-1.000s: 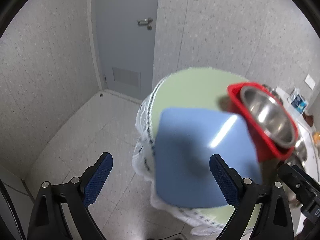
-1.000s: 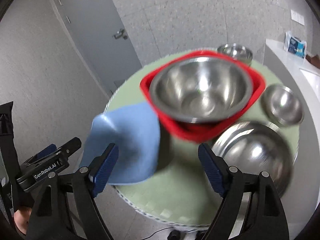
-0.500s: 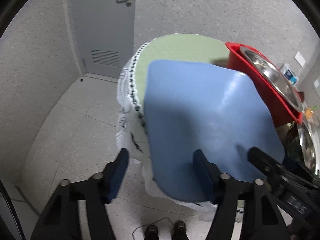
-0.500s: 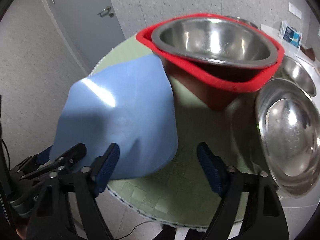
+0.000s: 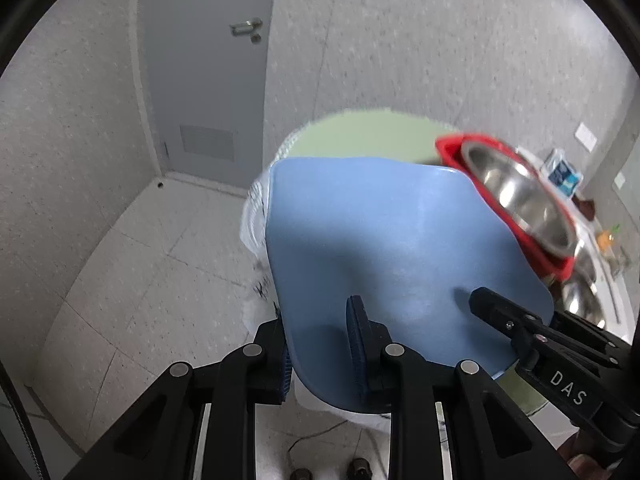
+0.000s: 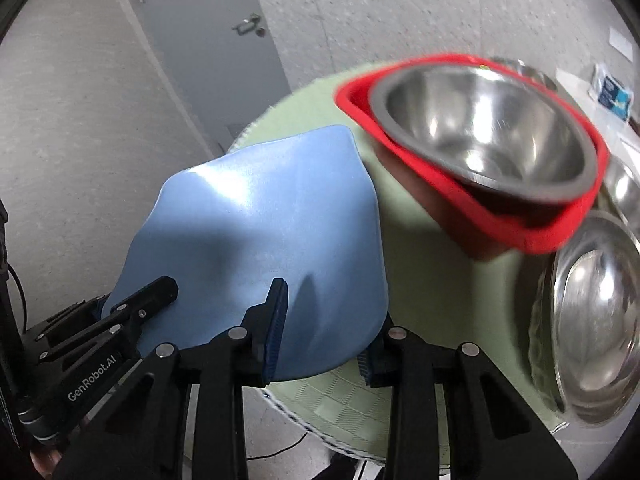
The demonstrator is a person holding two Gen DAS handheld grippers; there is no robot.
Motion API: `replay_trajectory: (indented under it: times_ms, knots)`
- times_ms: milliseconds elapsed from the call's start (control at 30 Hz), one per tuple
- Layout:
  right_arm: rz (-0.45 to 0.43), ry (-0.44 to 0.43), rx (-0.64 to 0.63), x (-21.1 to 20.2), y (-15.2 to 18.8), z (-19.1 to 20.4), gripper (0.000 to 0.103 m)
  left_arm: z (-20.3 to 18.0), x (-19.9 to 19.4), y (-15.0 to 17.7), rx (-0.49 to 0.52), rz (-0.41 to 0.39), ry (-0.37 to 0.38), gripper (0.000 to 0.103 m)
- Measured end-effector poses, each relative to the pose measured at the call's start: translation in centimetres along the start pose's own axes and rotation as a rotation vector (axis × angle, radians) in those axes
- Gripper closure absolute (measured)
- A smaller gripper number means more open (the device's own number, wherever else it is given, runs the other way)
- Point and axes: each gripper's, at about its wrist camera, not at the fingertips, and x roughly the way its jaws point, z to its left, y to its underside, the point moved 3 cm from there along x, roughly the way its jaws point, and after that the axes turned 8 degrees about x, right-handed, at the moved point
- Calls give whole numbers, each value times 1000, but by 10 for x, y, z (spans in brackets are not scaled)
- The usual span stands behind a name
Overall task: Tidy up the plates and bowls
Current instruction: 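Lift the blue plate with both tools and carry it over the basin, then lower the blue plate onto the bowl in the basin and open both tools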
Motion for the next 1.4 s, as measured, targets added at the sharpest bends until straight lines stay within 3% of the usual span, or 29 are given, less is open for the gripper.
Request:
replay_trajectory:
  times_ms: [233,400,567,900,1267,1400]
  knots:
    - [-113,-44,-32,-52,-46,-7,72,-49,-56,-23,27,-137,7,82]
    - [-160,-39,-37,-81,-83,-54,72,-111,-63,-45,63,-177,30,82]
    - [-134,-20,-43,-77,-114,-107,72,-164,-33,-54,61,-151,44,81]
    - [-8,-11,-84,-44,-129,-179,72,-227,73,-106,9,-32,5,81]
    - [50,-39,-113,-27,-123,-198,71,-267,109,-117,-19,25,-55,80]
    - [42,-38,-116,-27,-125,-201,63,-268,109,-115,-9,12,-77,75]
